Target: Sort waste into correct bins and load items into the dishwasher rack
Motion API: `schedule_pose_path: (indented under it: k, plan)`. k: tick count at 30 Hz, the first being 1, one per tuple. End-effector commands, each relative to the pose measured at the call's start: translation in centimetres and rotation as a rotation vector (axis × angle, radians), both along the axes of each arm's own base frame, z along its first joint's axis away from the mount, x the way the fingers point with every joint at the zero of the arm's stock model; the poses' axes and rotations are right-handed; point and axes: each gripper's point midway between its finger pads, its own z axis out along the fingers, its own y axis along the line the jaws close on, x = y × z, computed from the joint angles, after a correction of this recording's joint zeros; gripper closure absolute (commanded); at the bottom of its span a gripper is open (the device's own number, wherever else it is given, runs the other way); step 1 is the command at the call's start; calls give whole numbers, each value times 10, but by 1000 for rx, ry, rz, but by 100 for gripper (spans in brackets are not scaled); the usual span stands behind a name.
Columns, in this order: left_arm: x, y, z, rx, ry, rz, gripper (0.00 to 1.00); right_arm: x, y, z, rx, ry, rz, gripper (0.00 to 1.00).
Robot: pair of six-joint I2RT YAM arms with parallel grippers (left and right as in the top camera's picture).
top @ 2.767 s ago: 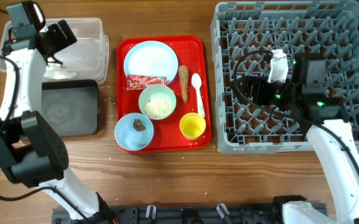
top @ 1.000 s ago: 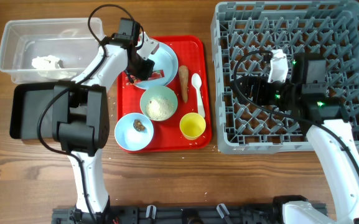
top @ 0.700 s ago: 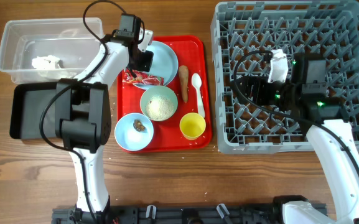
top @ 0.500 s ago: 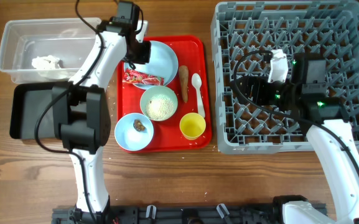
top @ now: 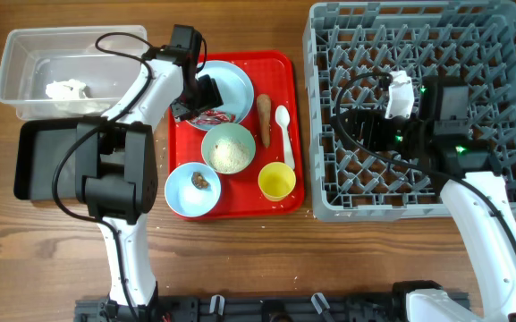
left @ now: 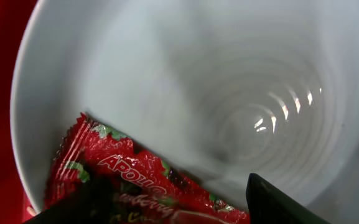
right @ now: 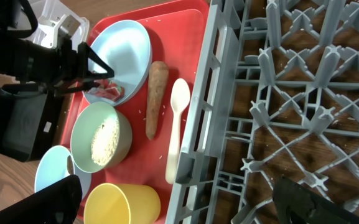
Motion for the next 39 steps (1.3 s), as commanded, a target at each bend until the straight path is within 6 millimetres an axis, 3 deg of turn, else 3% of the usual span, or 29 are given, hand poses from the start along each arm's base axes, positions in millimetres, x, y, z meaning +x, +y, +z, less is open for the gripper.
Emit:
schedule_pose_path:
  k: [1, 8, 20, 21, 25, 29, 32, 37, 39]
  plan:
    - [-1, -6, 3, -22, -11, 17, 31, 4, 3, 8, 17, -14, 8, 0]
    - [6, 0, -2, 31, -51, 21, 42, 4, 3, 8, 17, -13, 8, 0]
    - [25, 3, -17, 45, -174, 27, 25, 4, 3, 8, 16, -14, 8, 0]
    - [25, 3, -17, 45, -175, 27, 34, 4, 3, 8, 16, -14, 8, 0]
    - [26, 2, -17, 44, -178, 27, 92, 4, 3, 8, 16, -14, 8, 0]
    - [28, 2, -15, 44, -183, 24, 96, 4, 3, 8, 16, -14, 8, 0]
    - [34, 1, 3, 37, -210, 26, 96, 4, 3, 8, 16, -14, 8, 0]
    - [51, -2, 71, 9, -334, 33, 96, 4, 3, 8, 17, -12, 8, 0]
    - [49, -3, 86, -4, -353, 53, 77, 4, 3, 8, 17, -13, 8, 1]
